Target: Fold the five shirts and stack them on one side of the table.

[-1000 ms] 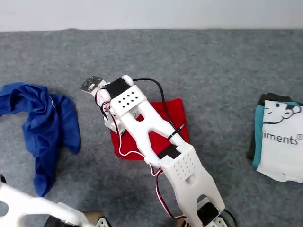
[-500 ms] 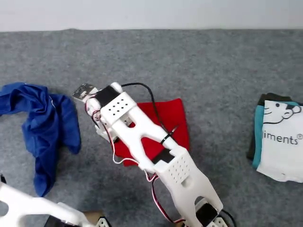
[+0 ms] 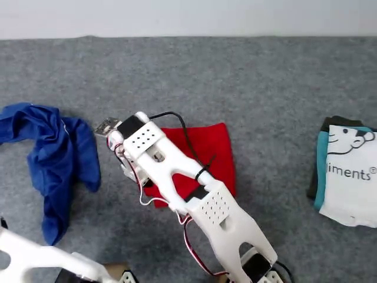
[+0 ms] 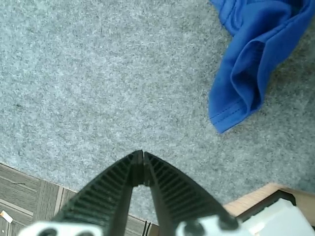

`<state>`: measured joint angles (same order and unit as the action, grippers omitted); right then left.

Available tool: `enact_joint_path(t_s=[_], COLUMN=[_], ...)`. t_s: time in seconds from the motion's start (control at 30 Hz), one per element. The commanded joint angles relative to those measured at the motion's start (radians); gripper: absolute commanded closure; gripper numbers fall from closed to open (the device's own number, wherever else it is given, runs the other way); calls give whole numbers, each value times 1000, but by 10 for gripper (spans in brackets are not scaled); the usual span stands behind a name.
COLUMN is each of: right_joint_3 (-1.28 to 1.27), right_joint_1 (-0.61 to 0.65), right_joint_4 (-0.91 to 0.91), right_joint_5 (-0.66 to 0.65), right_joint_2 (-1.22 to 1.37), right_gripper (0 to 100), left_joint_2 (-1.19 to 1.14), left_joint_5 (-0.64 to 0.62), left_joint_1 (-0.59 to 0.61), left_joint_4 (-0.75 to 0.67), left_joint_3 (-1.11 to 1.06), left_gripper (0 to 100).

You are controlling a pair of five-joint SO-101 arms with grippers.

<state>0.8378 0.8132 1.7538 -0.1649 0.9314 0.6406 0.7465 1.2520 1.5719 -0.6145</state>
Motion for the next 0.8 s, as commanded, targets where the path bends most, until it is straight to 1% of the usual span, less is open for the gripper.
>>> enact_joint_path(t_s=[0.0,0.23,0.47,0.77], right_joint_3=[8,8,8,8], right_joint_1=[-21,-64,-87,-84], right_joint_4=[36,35,30,-19], right_joint_5=[-54,-91,-91,-86], right_joint_2=[-13,-116,-205,-180], right_gripper=[982,988,988,973], left_joint_2=[25,25,25,25], left_joint_5=[-2,-2,-2,-2], left_joint_1=[-8,-8,-9,-9], left_joint_4=[-14,-17,-17,-18], left_joint_3=[4,4,4,-39], left_gripper=[995,995,995,995])
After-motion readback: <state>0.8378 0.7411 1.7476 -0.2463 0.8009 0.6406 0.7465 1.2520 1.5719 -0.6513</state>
